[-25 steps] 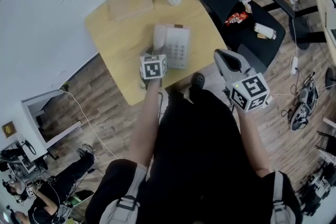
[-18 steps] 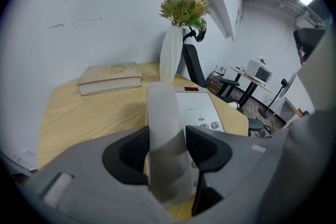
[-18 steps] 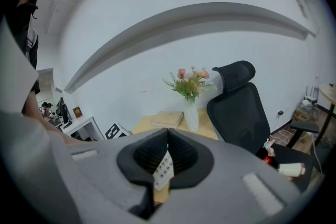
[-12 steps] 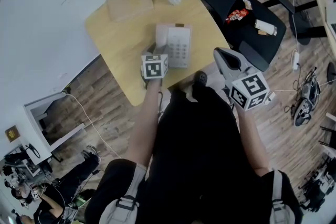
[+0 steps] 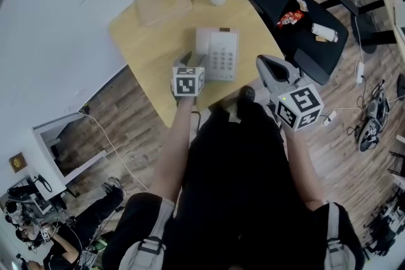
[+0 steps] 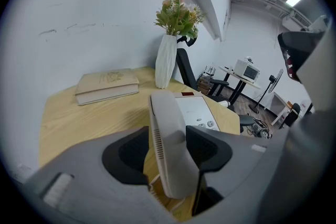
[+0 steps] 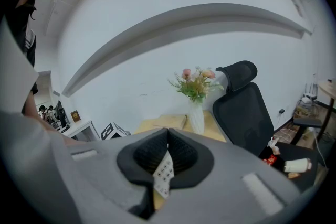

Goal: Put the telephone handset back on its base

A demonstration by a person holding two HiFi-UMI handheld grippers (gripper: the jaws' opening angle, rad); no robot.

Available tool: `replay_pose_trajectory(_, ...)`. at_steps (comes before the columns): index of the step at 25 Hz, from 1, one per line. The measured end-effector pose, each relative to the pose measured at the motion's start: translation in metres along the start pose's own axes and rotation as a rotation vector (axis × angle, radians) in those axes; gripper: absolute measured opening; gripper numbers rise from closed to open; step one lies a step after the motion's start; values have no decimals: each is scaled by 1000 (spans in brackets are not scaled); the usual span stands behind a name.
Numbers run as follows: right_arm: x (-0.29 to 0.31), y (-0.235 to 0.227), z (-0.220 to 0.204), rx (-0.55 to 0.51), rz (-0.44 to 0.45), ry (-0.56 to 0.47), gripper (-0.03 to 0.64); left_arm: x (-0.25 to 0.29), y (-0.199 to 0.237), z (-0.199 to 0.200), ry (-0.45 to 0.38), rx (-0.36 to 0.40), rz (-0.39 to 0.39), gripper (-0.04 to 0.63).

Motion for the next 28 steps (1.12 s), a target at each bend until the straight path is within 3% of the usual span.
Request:
replay_pose_trajectory(14, 7, 33, -17, -5, 11, -29, 3, -54, 0, 28, -134, 72, -16, 192)
replay_pose_trajectory(22, -8, 36, -5, -49, 74, -46, 3, -88, -25, 45, -194, 82, 38, 160)
replay_pose_trajectory(28, -30, 38, -5, -102, 172, -31, 3, -117, -54, 48, -241, 39, 105, 147)
Point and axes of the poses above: the fingertips, and each gripper's own axes: x forward along the fingers, y to its left, z out of its top, the point moved 1 cm from there along -x, backward along the fingers, and after that the axes turned 7 degrees about x, right-handed, at the moved point
